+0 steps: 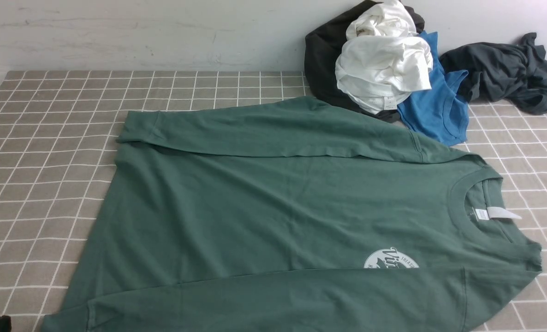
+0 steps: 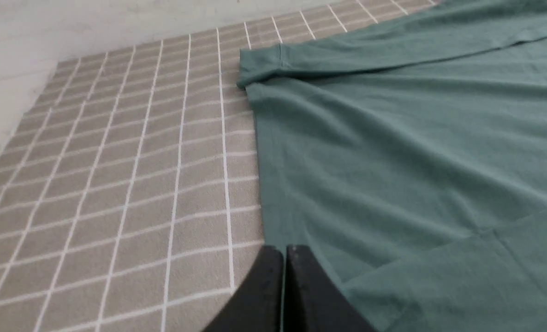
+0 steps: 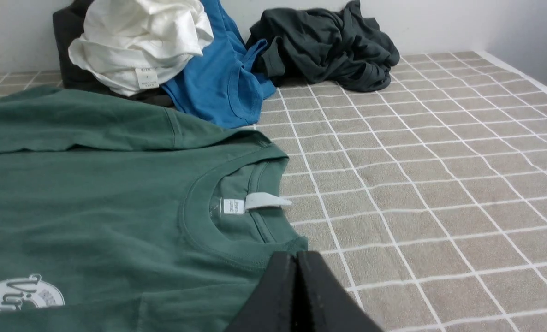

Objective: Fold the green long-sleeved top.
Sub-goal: Use the left arm to clamp the cuff closest to it

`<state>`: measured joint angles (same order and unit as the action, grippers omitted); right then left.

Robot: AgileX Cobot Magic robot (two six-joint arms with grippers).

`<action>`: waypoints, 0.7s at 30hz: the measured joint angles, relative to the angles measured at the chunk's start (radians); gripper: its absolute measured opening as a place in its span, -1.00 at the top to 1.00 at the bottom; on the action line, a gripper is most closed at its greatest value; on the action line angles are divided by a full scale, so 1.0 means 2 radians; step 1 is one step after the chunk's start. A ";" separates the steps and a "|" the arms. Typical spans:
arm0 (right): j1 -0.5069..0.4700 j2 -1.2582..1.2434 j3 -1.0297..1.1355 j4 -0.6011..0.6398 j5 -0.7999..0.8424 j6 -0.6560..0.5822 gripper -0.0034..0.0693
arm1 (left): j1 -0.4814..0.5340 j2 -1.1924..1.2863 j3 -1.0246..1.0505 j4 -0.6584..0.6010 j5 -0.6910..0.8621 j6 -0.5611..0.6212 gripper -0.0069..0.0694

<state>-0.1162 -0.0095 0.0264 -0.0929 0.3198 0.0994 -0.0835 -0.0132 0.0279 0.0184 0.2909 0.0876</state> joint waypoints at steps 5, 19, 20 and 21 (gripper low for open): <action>0.000 0.000 0.000 -0.001 -0.104 0.005 0.94 | 0.000 0.000 0.000 0.007 -0.100 0.000 0.84; 0.000 0.005 -0.012 -0.002 -0.407 0.049 0.94 | 0.000 0.002 -0.034 -0.009 -0.347 -0.078 0.84; 0.000 0.013 -0.030 -0.008 -0.394 0.050 0.94 | 0.000 0.010 -0.064 -0.009 -0.318 -0.080 0.84; 0.000 0.026 -0.055 -0.017 -0.376 0.053 0.94 | 0.000 0.025 -0.100 -0.009 -0.298 -0.078 0.84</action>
<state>-0.1162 0.0421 -0.0833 -0.1263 -0.4322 0.2056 -0.0835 0.0363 -0.1723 0.0000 -0.3047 -0.0689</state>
